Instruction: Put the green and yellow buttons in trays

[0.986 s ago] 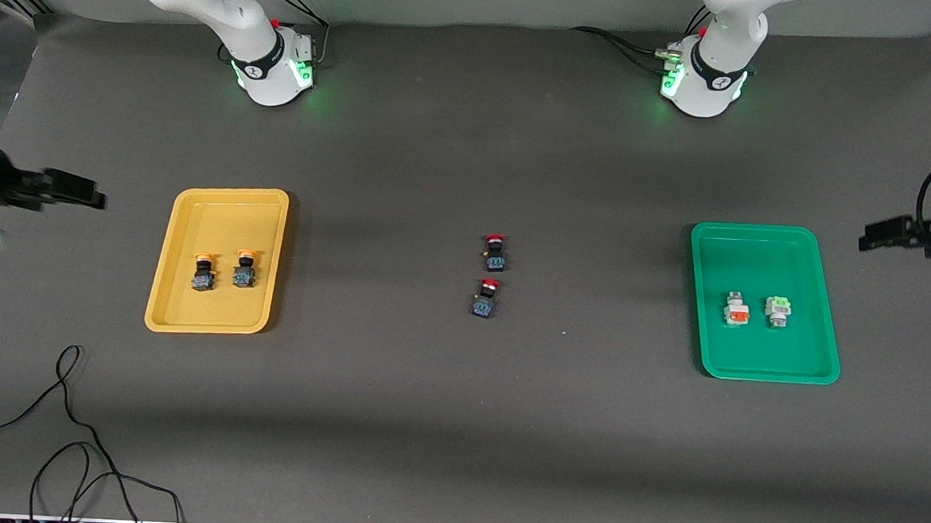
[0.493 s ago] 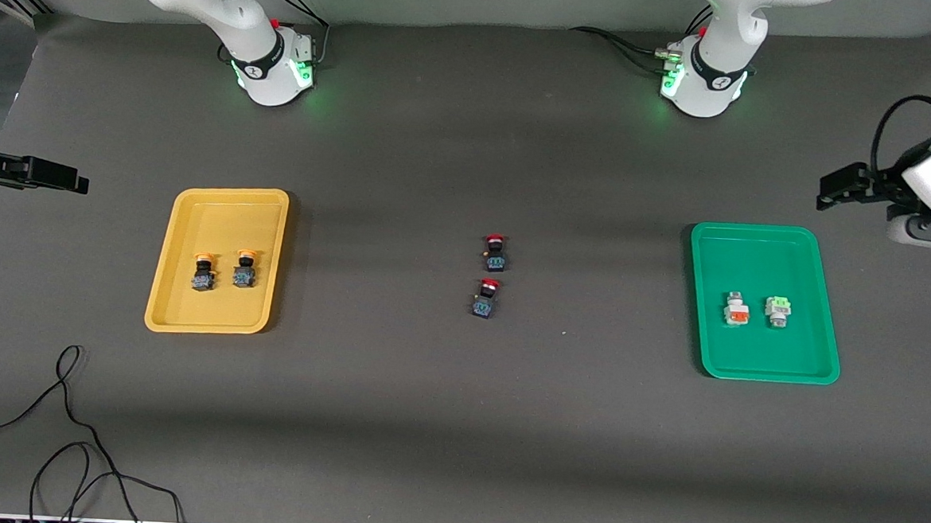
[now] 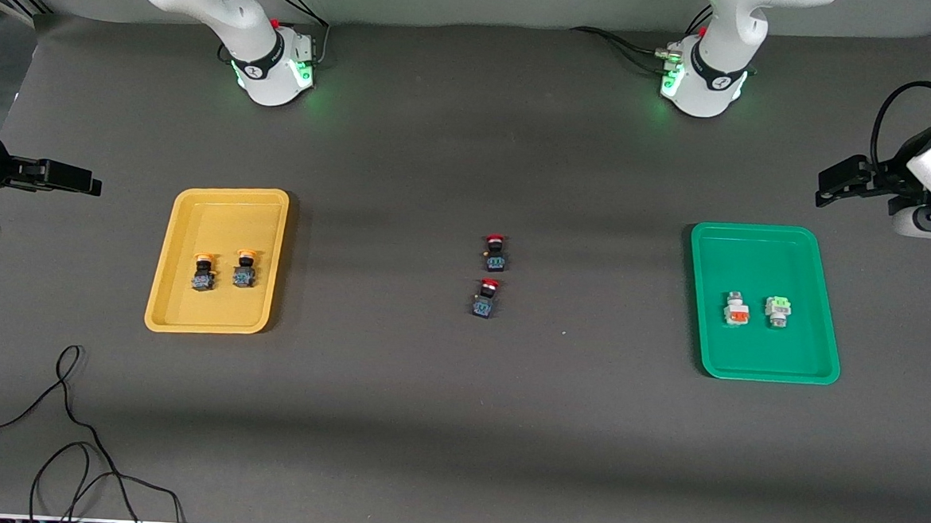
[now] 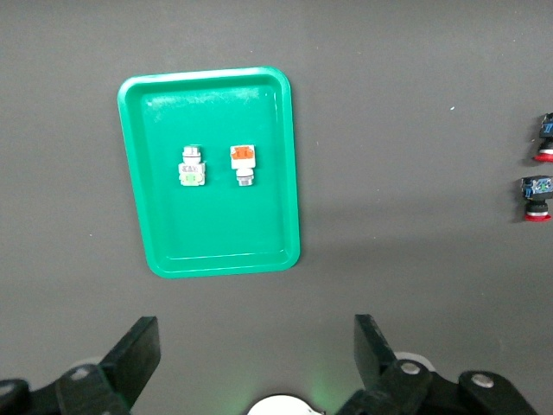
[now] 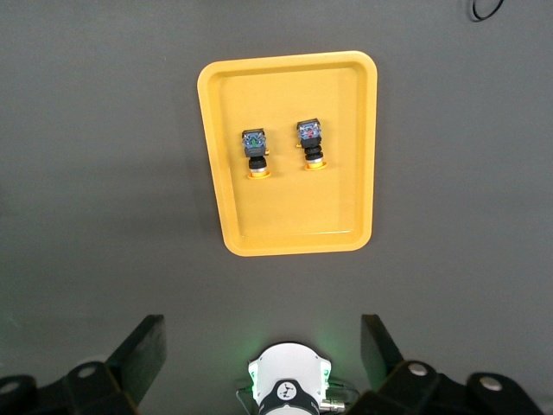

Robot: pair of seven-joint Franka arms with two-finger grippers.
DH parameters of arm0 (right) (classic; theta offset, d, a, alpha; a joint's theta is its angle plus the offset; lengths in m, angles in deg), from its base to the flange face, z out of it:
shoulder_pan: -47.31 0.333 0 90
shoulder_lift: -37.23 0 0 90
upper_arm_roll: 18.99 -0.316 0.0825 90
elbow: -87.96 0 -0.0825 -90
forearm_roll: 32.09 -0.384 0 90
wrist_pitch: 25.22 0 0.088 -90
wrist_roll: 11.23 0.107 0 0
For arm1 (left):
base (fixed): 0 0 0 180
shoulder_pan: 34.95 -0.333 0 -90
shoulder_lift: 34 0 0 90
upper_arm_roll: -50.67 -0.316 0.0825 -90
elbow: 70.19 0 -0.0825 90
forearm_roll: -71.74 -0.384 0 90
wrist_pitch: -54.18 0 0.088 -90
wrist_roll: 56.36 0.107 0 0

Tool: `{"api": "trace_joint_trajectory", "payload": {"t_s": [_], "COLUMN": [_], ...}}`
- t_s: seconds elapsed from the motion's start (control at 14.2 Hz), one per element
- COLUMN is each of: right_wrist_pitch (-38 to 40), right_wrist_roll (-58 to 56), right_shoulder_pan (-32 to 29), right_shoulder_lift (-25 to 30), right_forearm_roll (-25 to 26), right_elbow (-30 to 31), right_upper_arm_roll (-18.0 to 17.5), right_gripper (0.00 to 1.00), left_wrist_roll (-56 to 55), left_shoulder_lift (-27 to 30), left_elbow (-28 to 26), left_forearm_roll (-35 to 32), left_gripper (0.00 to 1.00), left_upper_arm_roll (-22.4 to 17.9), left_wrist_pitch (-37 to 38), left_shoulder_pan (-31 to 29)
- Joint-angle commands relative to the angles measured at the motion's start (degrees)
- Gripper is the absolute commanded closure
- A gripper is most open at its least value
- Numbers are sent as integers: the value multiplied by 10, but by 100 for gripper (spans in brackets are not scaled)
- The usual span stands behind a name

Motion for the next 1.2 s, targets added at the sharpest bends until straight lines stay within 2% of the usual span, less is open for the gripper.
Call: {"api": "trace_joint_trajectory", "payload": {"t_s": [0.0,0.14,0.28,0.49,0.85,1.13], "right_wrist_pitch": [12,12,12,-16,-123,-136], "right_wrist_roll": [11,12,11,10,3,7], "right_shoulder_pan": [-99,-171,-214,-241,-241,-242], "right_shoulder_lift": [18,37,45,82,176,198], "right_forearm_roll": [25,49,52,52,52,55], "right_elbow": [-11,-7,-6,47,179,176], "right_upper_arm_roll": [-111,-200,-244,-267,-267,-267], "right_gripper": [0,0,0,0,0,0], "left_wrist_roll": [-14,-12,-10,-9,-6,15], "left_shoulder_lift": [-12,-13,-13,-13,-22,-26], "left_elbow": [25,25,26,27,32,36], "left_forearm_roll": [2,2,2,1,-4,-7], "left_gripper": [0,0,0,0,0,0], "left_upper_arm_roll": [0,-1,-1,-1,-1,-1], "left_wrist_pitch": [16,16,16,15,10,11], "left_shoulder_pan": [8,8,7,5,6,4]}}
